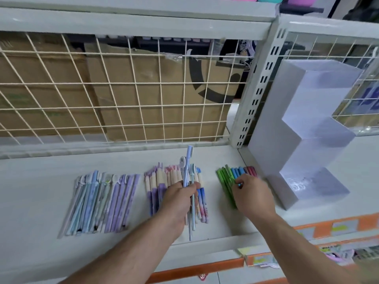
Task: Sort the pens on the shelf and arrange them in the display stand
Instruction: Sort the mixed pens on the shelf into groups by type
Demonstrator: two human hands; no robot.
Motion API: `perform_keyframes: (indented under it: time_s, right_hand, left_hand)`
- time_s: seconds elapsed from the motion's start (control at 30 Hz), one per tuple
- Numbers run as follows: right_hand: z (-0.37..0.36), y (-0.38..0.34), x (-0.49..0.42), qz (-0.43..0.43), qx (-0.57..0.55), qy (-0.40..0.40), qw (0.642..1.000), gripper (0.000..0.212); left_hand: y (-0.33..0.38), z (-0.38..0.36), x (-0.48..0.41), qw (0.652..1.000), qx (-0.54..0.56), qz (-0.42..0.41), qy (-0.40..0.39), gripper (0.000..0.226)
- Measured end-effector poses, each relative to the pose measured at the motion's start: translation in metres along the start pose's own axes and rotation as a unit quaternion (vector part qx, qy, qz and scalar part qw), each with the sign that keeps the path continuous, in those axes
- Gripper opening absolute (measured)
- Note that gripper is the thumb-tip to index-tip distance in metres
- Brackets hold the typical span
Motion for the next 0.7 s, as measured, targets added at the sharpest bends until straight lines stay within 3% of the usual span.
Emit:
perform_keyframes:
  time_s: [0.33,0.47,0.6,0.7]
  right_hand:
    - [-0.002,0.007,-0.011,0.039,0.007,0.012,0.999,0.028]
    - [0.002,-0.013,0.003,0.1,-0.096,0.021,0.99,0.02]
    - [0.003,-0.046,0.03,0.12,-0.263,-0.107,0.951,0.02]
    - [-0.003,-0.067,0.049,0.109,-0.323,-0.184,0.922,0.017]
  left_hand:
    - [0.008,-0.013,0.012,0.999,0.032,0.021,-0.014,0.023]
    - [0.012,-0.012,0.015,0.998,0.057,0.02,-0.027,0.022]
    - [0.011,-0.001,0.016,0.995,0.092,0.019,-0.042,0.017]
    - [0.014,0.012,0.02,0.993,0.098,0.011,-0.064,0.017]
Point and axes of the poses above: each hand's wrist, its own x-axis away from the middle knuckle, its own z-axis out of the back of the hand, y = z × x, the point moved 2 cm from there along -x, towards the middle knuckle, and after that the axes turned 2 degrees about -z, right-handed, at the moved point
